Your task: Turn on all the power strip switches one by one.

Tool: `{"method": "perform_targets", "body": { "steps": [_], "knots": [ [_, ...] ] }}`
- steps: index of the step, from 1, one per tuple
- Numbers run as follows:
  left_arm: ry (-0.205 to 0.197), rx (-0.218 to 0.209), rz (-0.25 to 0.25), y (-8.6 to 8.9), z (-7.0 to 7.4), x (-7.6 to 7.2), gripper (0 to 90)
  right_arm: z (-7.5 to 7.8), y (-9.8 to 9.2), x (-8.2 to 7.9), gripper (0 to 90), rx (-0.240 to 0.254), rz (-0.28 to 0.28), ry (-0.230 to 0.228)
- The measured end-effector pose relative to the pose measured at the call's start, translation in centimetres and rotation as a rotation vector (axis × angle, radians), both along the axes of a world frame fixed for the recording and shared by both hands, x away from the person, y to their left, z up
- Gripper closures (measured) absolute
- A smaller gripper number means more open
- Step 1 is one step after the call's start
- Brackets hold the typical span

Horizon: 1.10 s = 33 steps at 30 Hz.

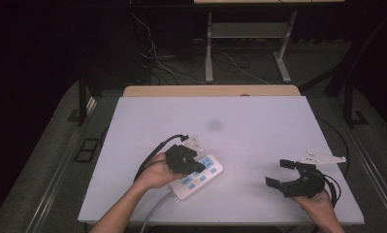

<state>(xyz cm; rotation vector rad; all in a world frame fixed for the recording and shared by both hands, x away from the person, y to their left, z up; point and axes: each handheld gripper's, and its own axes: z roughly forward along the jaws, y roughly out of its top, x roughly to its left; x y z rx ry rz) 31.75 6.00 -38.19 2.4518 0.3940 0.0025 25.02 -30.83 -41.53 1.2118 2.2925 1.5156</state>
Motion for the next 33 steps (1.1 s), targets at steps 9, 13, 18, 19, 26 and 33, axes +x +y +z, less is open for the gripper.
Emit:
{"method": "perform_targets", "body": {
  "steps": [9, 13, 18, 19, 26, 33],
  "knots": [
    [0.018, 0.012, -0.01, -0.5, -1.1, -0.1, 89.5, 0.0, 0.0, 0.0, 0.6, -0.001, 0.003, -0.003],
    [0.024, 0.016, -0.008, -0.5, -1.4, -0.1, 89.5, 0.0, 0.0, 0.0, 0.6, -0.003, 0.005, -0.003],
    [0.029, 0.017, -0.013, -0.7, -1.8, -0.2, 89.5, 0.0, 0.0, 0.0, 0.6, -0.002, 0.004, -0.003],
    [0.029, 0.019, -0.013, -0.7, -1.9, -0.2, 89.5, 0.0, 0.0, 0.0, 0.6, -0.002, 0.003, -0.003],
    [0.042, 0.017, -0.004, -0.7, -2.2, -0.3, 89.6, 0.0, 0.0, 0.0, 0.6, -0.002, -0.002, -0.001],
    [0.037, 0.027, -0.016, -0.8, -2.3, -0.4, 89.8, 0.0, 0.0, 0.0, 0.6, -0.001, -0.004, -0.002]
  ]
}}
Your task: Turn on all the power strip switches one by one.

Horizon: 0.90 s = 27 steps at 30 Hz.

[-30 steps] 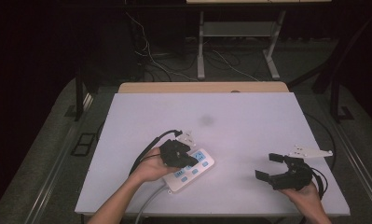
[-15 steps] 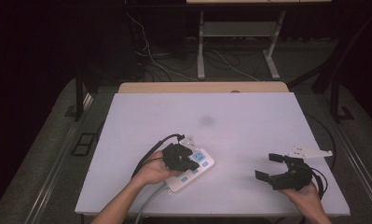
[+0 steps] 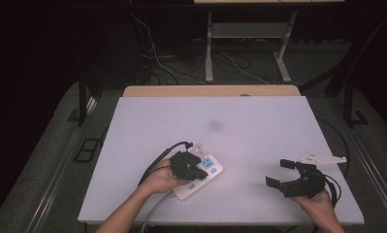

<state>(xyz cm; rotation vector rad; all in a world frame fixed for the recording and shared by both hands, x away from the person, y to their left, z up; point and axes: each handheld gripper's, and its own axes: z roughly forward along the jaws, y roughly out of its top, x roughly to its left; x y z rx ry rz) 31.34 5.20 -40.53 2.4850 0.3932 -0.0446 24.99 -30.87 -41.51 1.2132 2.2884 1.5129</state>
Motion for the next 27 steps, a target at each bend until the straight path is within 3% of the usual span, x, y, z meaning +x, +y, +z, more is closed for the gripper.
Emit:
{"method": "perform_targets", "body": {
  "steps": [15, 27],
  "knots": [
    [0.055, 0.002, 0.007, 0.01, -0.27, 0.62, 90.0, 0.02, 0.1, -0.06, 0.6, -0.004, 0.003, -0.003],
    [0.034, 0.012, 0.012, -0.12, -0.15, 0.35, 90.0, 0.01, -0.02, -0.02, 0.6, -0.003, 0.0, -0.003]
  ]
}}
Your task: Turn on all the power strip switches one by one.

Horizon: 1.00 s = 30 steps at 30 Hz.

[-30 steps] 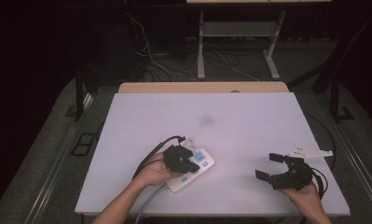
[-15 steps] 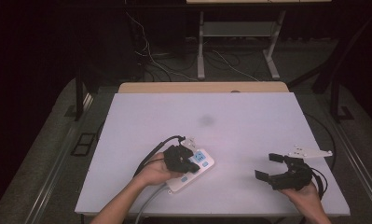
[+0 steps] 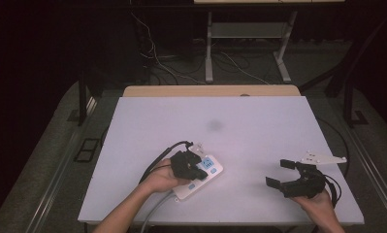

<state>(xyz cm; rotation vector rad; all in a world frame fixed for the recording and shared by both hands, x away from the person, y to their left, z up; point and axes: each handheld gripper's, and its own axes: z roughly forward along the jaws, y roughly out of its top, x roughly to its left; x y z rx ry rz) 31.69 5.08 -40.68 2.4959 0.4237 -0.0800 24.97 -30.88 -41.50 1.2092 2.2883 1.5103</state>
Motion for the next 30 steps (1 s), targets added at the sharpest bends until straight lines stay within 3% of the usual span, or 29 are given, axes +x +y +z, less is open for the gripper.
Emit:
{"method": "perform_targets", "body": {
  "steps": [10, 20, 30],
  "knots": [
    [-0.013, -0.002, 0.004, 0.0, 0.0, -0.2, 89.8, 0.0, -0.1, 0.0, 0.6, 0.004, -0.003, -0.002],
    [0.003, -0.024, 0.007, 0.7, 0.0, -0.1, 89.5, 0.0, -0.2, 0.0, 0.6, 0.004, -0.005, -0.001],
    [-0.02, -0.046, 0.006, 0.8, 1.0, 0.0, 89.6, 0.0, -0.3, 0.0, 0.6, 0.005, -0.005, -0.004]
  ]
}}
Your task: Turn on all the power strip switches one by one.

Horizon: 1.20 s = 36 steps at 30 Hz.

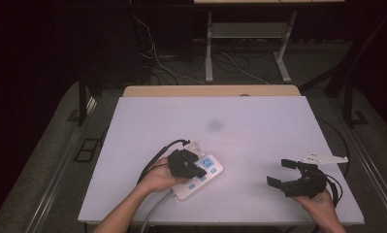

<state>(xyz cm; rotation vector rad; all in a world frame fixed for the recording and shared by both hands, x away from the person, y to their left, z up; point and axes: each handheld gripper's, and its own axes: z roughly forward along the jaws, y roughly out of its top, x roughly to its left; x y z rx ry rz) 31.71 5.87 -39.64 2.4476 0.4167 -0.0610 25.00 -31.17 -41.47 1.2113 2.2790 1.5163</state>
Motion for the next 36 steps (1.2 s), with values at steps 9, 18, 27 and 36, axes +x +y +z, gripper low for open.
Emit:
{"method": "perform_targets", "body": {
  "steps": [9, 18, 27, 36],
  "knots": [
    [-0.026, 0.004, -0.013, -0.5, 1.7, 0.5, 89.5, 0.0, 0.0, 0.0, 0.6, 0.0, -0.001, 0.001],
    [-0.041, 0.002, -0.018, -1.2, 2.4, 1.3, 89.5, 0.1, -0.1, 0.0, 0.6, 0.001, -0.001, -0.001],
    [-0.048, 0.001, -0.021, -2.0, 2.8, 2.0, 89.5, 0.1, -0.2, 0.0, 0.6, 0.001, -0.004, -0.004],
    [-0.038, 0.018, -0.04, -2.9, 2.1, 2.3, 89.4, 0.1, -0.3, 0.0, 0.6, 0.003, -0.002, -0.006]
  ]
}}
